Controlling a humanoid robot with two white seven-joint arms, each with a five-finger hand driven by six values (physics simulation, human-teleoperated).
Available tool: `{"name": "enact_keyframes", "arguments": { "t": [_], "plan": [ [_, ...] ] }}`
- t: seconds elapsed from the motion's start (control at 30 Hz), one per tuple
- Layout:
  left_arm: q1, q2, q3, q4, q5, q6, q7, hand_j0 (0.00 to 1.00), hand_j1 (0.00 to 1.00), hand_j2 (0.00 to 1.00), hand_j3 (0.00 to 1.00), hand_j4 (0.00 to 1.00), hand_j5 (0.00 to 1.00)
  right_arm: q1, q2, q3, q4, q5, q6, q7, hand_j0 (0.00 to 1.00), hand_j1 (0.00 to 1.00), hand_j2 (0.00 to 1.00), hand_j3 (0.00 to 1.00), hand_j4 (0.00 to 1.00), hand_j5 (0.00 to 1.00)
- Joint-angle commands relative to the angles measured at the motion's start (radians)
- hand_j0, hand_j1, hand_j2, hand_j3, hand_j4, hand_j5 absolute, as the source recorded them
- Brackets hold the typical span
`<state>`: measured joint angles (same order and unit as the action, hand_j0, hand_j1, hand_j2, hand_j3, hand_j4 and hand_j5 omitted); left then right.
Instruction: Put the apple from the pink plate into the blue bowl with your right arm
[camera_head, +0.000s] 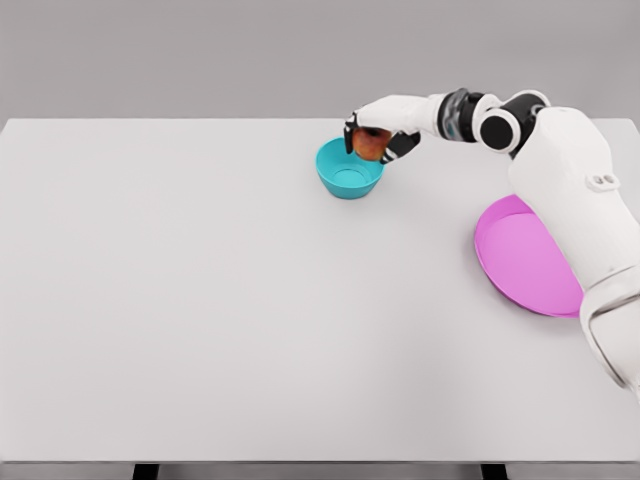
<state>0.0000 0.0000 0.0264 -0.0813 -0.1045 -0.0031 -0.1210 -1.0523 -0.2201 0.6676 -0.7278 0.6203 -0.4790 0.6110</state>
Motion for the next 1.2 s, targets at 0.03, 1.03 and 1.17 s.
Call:
{"name": "enact_keyframes", "arguments": {
  "t": [0.03, 1.03, 1.17],
  "plan": [
    [0.000, 0.000, 0.000, 0.000, 0.000, 0.000, 0.000, 1.00, 1.00, 1.00, 1.00, 1.00, 1.00, -0.006, 0.018, 0.012, 0.018, 0.009, 0.005, 0.000, 0.44, 0.44, 0.44, 0.44, 0.44, 0.44],
    [0.000, 0.000, 0.000, 0.000, 0.000, 0.000, 0.000, 1.00, 1.00, 1.00, 1.00, 1.00, 1.00, -0.035, -0.183, -0.124, -0.234, -0.089, -0.047, 0.000, 1.00, 1.00, 1.00, 1.00, 1.00, 1.00],
    [0.000, 0.000, 0.000, 0.000, 0.000, 0.000, 0.000, 1.00, 1.00, 1.00, 1.00, 1.00, 1.00, 0.074, -0.335, -0.178, -0.242, -0.258, -0.132, 0.000, 1.00, 1.00, 1.00, 1.00, 1.00, 1.00]
  ]
}}
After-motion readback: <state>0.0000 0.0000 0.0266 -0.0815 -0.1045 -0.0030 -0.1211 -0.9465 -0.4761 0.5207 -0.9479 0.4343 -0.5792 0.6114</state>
